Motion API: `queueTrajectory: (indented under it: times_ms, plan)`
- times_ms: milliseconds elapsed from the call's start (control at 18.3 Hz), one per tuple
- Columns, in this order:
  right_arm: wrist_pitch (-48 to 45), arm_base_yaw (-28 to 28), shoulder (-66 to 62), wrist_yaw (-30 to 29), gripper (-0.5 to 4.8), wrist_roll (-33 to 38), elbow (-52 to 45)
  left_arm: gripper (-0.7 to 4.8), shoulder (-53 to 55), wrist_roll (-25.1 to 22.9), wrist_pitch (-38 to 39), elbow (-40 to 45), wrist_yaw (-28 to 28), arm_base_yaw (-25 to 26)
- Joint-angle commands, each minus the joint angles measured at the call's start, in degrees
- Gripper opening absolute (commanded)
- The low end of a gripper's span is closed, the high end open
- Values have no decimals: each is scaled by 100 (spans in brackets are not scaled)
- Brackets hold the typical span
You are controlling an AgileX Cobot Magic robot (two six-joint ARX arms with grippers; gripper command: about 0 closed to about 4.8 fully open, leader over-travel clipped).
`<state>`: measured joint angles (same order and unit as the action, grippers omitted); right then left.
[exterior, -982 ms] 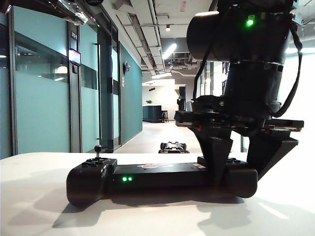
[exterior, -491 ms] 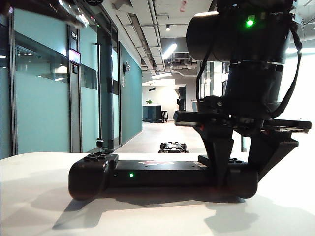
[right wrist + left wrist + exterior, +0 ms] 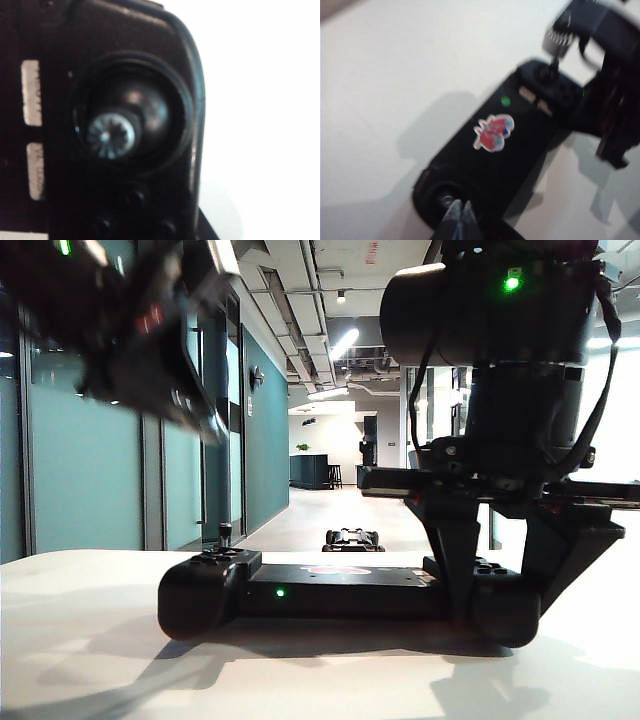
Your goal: Push the left joystick on the remote control sitting on the white table forward to make the robot dog walk in a straight line until it approaches the door.
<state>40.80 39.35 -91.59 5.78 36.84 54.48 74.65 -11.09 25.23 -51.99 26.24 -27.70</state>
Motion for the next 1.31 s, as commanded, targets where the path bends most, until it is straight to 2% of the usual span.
queueTrajectory:
  times_ms: [55,164,491,818,1309]
  plan:
    - [92,0,13,-72,174,63,0,-5,162,-170,-824,466,557,-4]
    - [111,-9,11,-77,174,63,0,-5,162,-393,-1379,927,981,-4]
    - [203,-9,13,-83,174,63,0,-6,179,-501,-2479,1596,994,2]
    - [229,-9,11,-81,174,63,0,-5,876,-498,-2973,1609,999,4]
    - [264,-9,11,-103,174,63,0,-5,1154,-498,-3493,1606,824,7]
